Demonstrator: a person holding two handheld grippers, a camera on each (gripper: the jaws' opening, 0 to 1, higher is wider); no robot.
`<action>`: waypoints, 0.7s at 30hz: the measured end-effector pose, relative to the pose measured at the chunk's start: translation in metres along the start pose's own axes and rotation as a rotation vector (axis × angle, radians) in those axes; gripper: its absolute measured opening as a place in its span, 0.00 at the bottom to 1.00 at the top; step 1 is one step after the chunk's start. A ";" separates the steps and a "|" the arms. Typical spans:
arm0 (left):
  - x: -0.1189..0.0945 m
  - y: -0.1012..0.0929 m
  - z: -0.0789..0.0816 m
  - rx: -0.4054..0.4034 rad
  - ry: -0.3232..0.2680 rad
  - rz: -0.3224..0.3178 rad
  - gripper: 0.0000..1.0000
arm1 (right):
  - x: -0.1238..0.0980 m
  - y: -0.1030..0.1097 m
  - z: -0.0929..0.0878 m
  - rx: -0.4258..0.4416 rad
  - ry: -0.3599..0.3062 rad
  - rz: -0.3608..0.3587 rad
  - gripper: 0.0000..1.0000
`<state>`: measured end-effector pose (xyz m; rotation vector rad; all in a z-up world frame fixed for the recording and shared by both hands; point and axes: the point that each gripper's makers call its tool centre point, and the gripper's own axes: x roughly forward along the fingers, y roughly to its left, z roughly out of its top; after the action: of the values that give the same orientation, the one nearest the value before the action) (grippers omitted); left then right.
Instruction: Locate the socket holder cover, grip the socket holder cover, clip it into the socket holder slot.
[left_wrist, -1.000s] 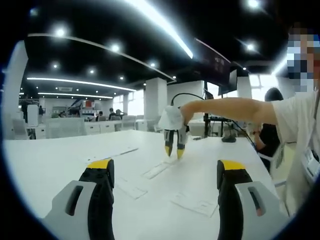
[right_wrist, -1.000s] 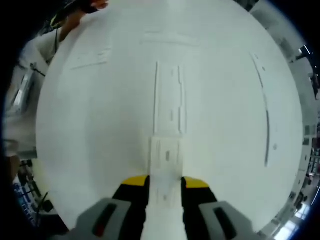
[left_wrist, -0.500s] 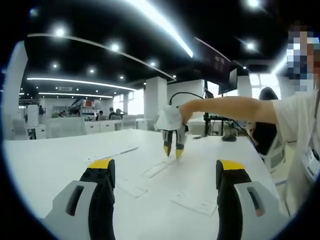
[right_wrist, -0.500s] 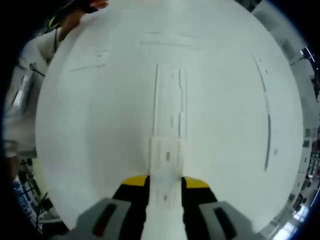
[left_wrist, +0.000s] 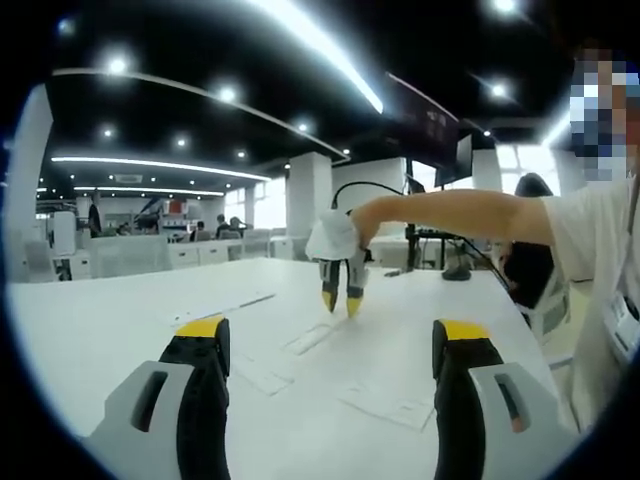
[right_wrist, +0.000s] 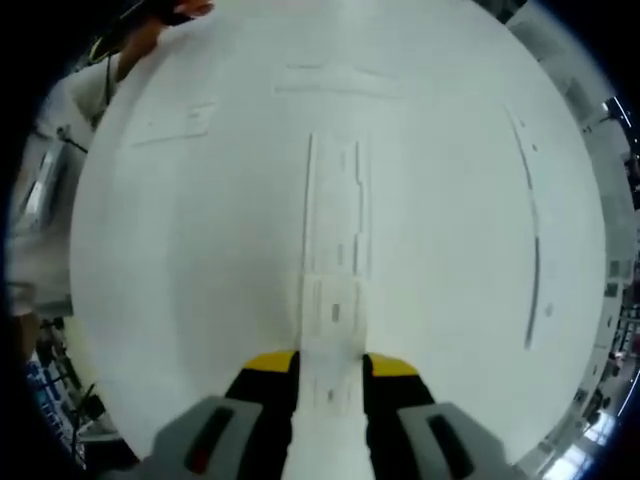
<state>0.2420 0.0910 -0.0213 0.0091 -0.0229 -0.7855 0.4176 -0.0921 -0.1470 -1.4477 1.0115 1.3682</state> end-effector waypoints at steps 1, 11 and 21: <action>0.000 0.000 0.000 0.002 0.002 0.001 0.82 | 0.000 0.000 0.001 0.000 -0.001 0.000 0.27; 0.001 0.000 0.000 0.007 0.003 -0.006 0.82 | 0.001 0.002 0.004 -0.008 -0.005 -0.002 0.27; 0.002 0.000 0.000 0.010 0.003 -0.007 0.82 | 0.001 -0.001 0.008 -0.010 -0.006 0.000 0.27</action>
<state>0.2437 0.0897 -0.0210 0.0195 -0.0241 -0.7925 0.4168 -0.0840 -0.1476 -1.4500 1.0020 1.3785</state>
